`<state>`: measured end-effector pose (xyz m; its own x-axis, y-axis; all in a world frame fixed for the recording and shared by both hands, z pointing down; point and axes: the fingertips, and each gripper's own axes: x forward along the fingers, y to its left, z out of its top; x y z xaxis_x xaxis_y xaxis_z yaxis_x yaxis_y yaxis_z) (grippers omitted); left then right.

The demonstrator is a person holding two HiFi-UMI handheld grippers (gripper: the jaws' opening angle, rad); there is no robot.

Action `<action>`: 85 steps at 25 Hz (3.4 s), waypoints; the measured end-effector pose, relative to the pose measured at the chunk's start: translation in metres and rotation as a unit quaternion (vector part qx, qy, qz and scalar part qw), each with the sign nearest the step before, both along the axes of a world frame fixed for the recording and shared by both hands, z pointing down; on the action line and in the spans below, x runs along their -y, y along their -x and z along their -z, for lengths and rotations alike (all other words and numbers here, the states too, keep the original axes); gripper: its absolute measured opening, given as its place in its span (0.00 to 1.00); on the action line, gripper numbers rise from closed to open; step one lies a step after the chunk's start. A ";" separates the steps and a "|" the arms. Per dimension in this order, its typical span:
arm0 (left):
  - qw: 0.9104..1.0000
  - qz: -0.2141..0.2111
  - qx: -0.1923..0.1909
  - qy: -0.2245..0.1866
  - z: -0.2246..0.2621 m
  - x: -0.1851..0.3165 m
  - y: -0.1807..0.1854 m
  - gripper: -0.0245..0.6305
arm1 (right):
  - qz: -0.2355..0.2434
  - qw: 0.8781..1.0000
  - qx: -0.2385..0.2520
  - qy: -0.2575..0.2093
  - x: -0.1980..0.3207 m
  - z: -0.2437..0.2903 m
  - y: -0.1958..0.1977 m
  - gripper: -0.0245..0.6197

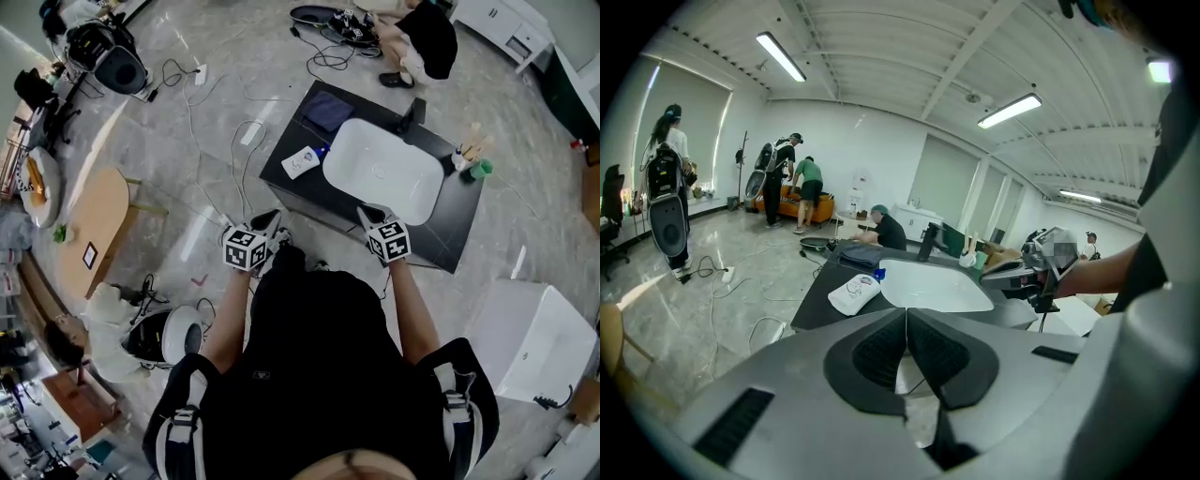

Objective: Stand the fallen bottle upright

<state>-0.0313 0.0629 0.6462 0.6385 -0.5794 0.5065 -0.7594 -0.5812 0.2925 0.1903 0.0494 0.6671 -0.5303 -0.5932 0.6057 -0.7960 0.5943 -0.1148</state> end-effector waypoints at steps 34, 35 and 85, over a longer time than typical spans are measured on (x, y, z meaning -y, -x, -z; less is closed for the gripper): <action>0.998 -0.031 -0.036 0.031 -0.019 0.112 0.058 0.06 | -0.039 0.998 -0.045 0.030 0.089 -0.012 0.059 0.13; 0.998 -0.035 -0.036 0.031 -0.019 0.118 0.061 0.06 | -0.042 0.997 -0.047 0.032 0.093 -0.013 0.062 0.13; 0.998 0.011 -0.014 0.062 -0.038 0.215 0.105 0.06 | -0.024 0.981 -0.160 0.107 0.220 -0.117 0.066 0.25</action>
